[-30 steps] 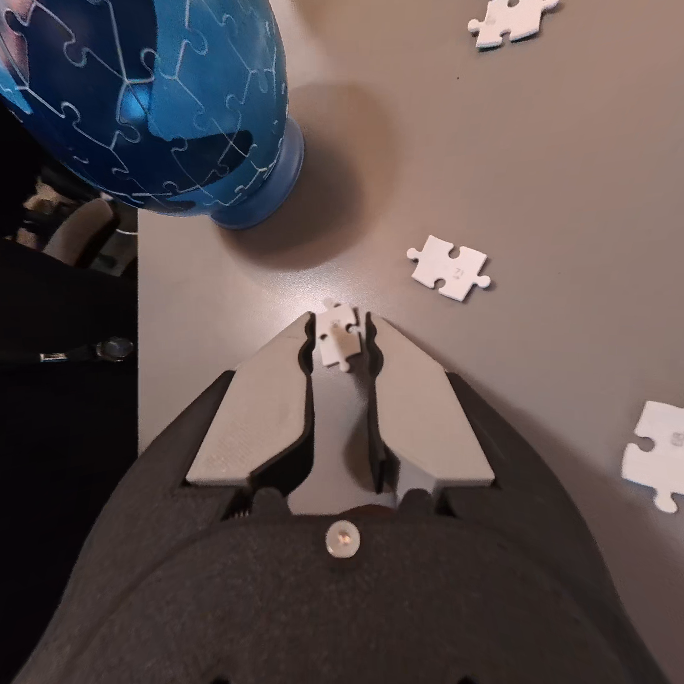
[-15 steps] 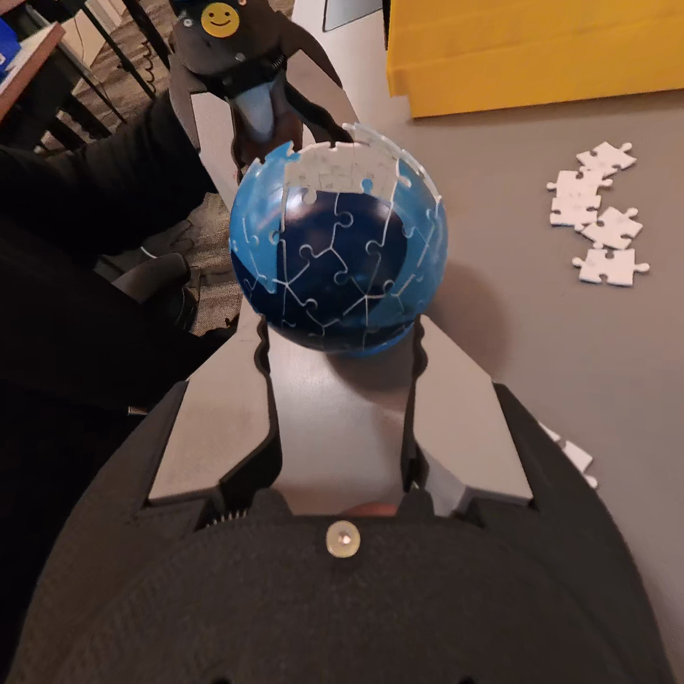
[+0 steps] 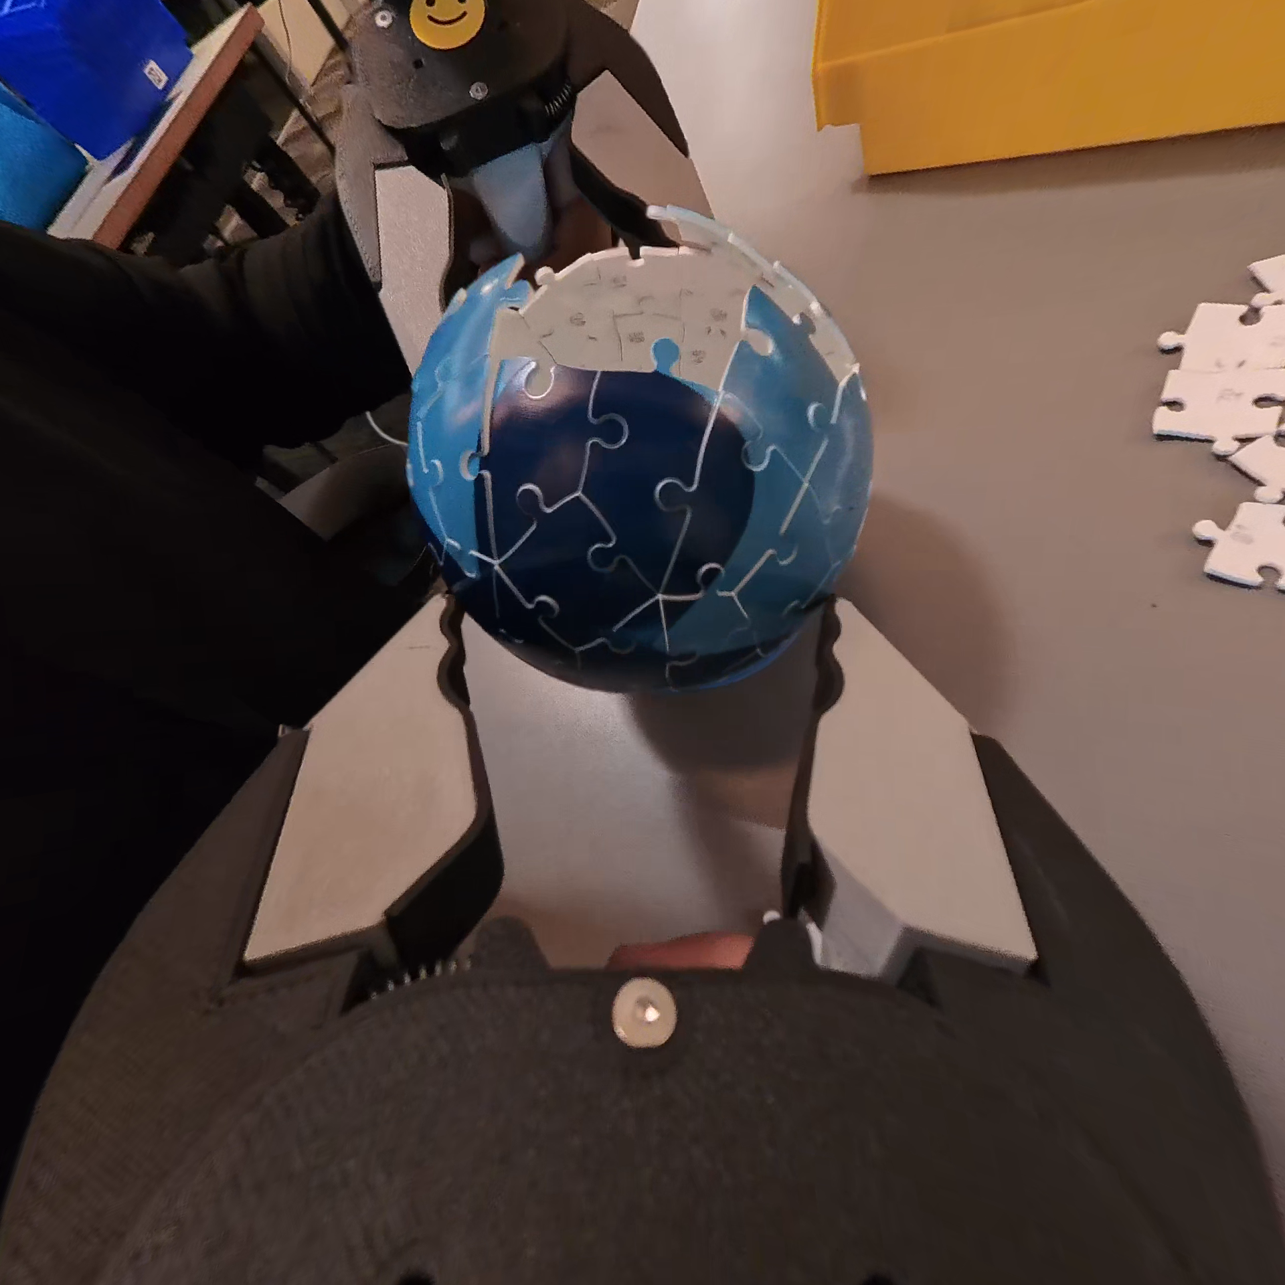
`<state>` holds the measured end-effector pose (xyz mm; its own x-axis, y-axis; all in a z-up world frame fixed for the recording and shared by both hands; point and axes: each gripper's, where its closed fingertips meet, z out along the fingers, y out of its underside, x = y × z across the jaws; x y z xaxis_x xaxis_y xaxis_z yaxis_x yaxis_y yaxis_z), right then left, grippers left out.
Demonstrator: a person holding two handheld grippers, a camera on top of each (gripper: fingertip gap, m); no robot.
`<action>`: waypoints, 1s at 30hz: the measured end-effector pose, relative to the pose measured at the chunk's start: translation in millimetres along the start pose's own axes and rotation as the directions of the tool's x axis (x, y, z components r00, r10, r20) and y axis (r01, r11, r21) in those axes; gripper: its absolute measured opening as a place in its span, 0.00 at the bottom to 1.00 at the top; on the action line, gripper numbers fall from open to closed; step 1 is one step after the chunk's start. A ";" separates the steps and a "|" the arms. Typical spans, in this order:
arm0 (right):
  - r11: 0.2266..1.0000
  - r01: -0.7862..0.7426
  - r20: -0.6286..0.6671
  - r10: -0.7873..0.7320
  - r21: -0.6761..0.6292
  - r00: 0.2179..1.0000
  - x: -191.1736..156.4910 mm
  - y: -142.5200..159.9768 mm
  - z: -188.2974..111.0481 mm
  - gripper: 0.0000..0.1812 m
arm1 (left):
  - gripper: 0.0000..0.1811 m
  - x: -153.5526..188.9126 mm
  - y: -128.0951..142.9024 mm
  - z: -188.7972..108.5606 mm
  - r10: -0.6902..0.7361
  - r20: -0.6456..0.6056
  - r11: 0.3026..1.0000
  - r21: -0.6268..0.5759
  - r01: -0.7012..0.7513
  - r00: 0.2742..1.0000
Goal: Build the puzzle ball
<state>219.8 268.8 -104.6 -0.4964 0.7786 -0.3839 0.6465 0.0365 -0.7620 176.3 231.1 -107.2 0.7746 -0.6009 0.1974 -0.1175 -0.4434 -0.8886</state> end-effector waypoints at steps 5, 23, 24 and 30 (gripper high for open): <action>0.999 0.019 0.032 -0.018 -0.039 0.999 0.6 4.9 10.9 0.60 | 0.56 0.4 6.1 3.7 0.009 0.010 0.999 -0.036 -0.009 1.000; 0.941 0.334 -0.122 -0.339 -0.057 0.933 8.3 -1.4 18.9 0.62 | 0.55 -7.4 13.7 -3.6 0.298 0.210 0.952 -0.134 -0.275 0.931; 0.942 0.331 -0.121 -0.335 -0.055 0.934 8.0 -1.7 18.4 0.62 | 0.54 -7.5 14.9 -4.4 0.287 0.207 0.956 -0.133 -0.263 0.935; 0.967 0.256 -0.080 -0.256 -0.022 0.963 3.2 -7.6 9.9 0.61 | 0.57 -11.3 17.7 -3.1 0.169 0.140 0.984 -0.077 -0.159 0.976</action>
<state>207.6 264.8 -105.2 -0.5976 0.7908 -0.1326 0.5111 0.2483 -0.8229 163.5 228.0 -123.8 0.8229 -0.5680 -0.0151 -0.2867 -0.3922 -0.8741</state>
